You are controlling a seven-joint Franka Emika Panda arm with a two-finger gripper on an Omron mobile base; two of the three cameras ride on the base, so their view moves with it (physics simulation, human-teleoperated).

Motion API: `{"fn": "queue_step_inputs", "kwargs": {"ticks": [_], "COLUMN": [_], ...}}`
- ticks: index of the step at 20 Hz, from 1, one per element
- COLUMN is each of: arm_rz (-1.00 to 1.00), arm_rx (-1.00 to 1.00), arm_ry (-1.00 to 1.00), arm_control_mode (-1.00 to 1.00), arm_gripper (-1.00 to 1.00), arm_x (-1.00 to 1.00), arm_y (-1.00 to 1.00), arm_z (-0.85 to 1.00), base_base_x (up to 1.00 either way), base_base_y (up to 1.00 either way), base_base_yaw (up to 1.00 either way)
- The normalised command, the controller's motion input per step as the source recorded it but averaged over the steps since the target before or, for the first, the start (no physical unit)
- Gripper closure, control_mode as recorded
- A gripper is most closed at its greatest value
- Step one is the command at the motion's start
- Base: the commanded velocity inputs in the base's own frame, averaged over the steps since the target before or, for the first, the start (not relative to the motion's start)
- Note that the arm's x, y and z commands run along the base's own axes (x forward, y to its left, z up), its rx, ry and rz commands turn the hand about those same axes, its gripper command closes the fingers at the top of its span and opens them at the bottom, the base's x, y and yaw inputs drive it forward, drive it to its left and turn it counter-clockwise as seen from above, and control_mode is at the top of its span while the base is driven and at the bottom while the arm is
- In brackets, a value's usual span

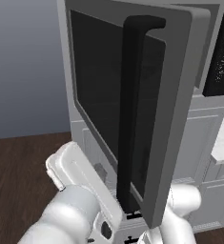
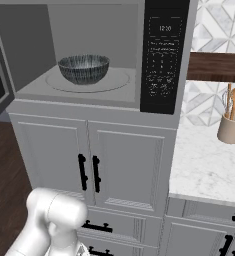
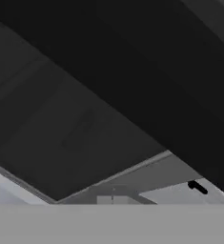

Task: Open the microwave, place the bowl with waffle inside the microwave, then close the microwave door and turn it on.

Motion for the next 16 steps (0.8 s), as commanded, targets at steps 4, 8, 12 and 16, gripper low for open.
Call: {"fn": "queue_step_inputs", "kwargs": {"ticks": [4,8,12,16], "arm_rz": [-0.07,-0.01,0.00,0.00], "arm_rx": [-0.05,-0.01,0.00,0.00], "arm_ry": [-0.13,-0.27,-0.18,-0.01], "arm_control_mode": [-1.00,-1.00,-1.00,-1.00], "arm_gripper": [1.00,1.00,1.00,1.00], "arm_x": [-0.47,-0.47,0.11,0.92], "arm_y": [-1.00,-1.00,-1.00,-0.98], "arm_z": [0.16,0.24,0.21,0.12], "base_base_x": [0.00,0.00,0.00,0.00], "base_base_y": [0.00,0.00,0.00,0.00], "base_base_yaw": [0.00,0.00,0.00,0.00]}}
